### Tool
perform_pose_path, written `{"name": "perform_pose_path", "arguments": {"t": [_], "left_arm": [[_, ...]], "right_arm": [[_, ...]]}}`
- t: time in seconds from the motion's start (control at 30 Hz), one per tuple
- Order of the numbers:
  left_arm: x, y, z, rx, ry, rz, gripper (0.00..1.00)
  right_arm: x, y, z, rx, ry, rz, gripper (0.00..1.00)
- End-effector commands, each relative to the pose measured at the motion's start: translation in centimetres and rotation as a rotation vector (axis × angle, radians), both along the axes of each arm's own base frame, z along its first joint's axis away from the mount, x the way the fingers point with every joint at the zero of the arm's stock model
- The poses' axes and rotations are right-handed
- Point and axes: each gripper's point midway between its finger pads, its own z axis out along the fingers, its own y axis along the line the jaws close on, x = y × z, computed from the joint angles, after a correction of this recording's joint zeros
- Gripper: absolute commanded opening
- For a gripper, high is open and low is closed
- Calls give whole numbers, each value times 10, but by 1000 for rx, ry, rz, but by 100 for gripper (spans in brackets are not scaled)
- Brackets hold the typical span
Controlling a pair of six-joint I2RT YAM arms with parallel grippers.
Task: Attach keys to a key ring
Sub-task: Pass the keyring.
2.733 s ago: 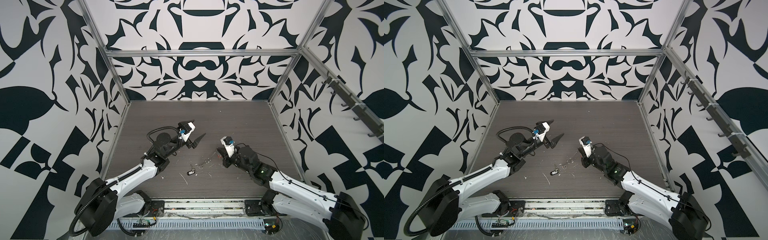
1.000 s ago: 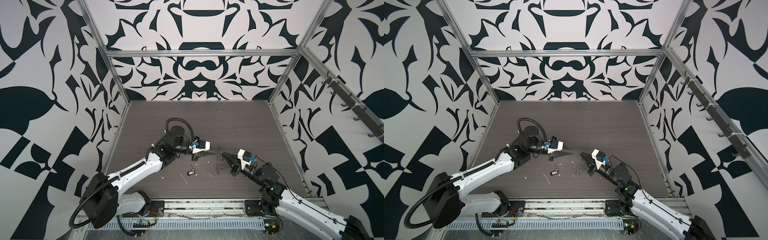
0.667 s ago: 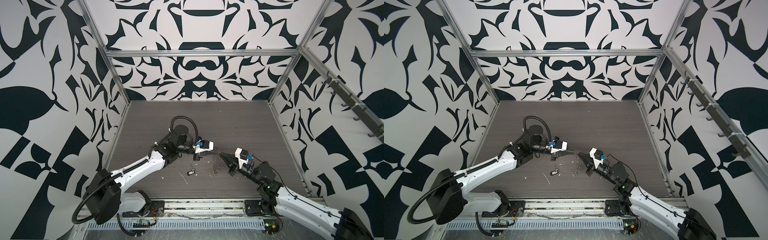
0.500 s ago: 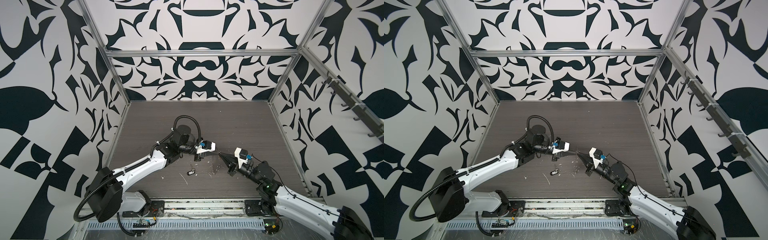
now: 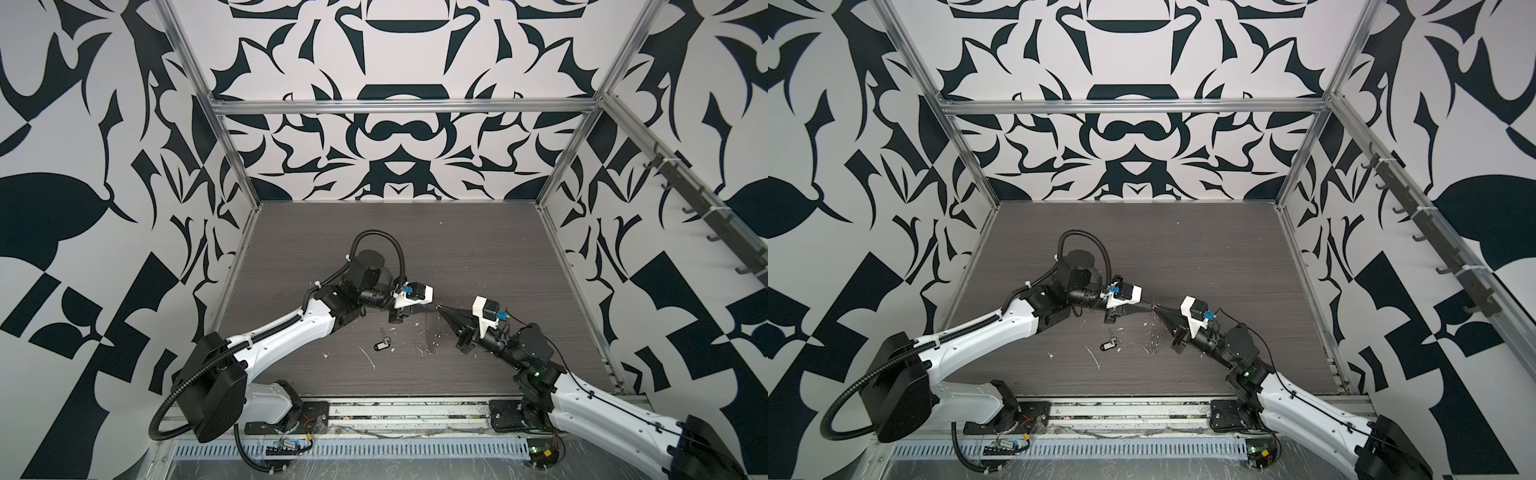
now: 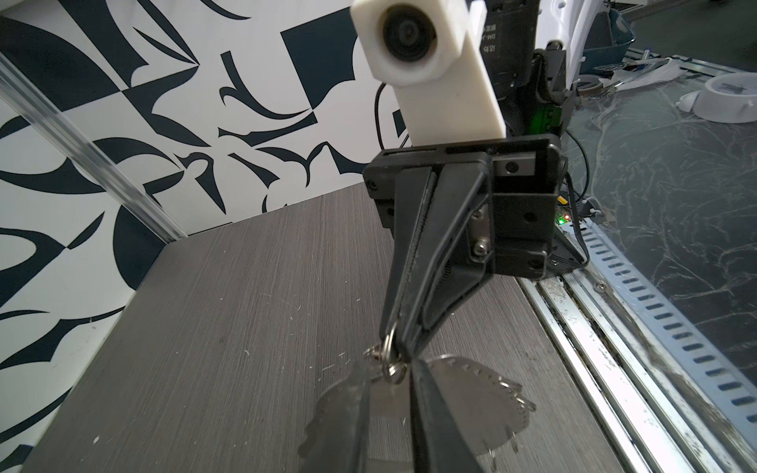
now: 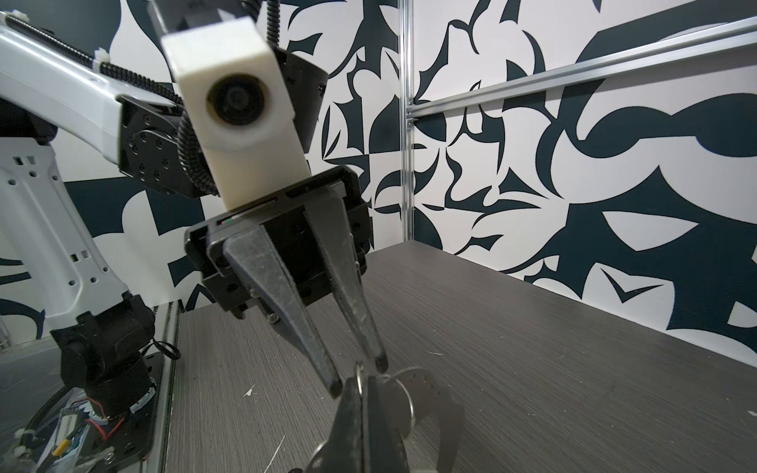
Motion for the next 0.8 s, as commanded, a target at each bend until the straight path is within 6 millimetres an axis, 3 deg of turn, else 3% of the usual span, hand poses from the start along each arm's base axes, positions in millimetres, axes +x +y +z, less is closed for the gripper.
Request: {"name": "perform_pose_path", "arguments": {"t": [0.0, 0.33, 0.6, 0.77], "left_arm": [[-3, -4, 3, 2, -12, -24, 21], [-5, -7, 0, 22, -12, -38, 16], [-4, -8, -2, 34, -24, -26, 1], [-1, -9, -2, 37, -29, -13, 0]], "right_arm": [[-6, -3, 30, 78, -74, 17, 0], [-8, -2, 31, 81, -75, 29, 0], [-9, -2, 32, 84, -78, 30, 0], [-9, -2, 31, 82, -76, 32, 0]]}}
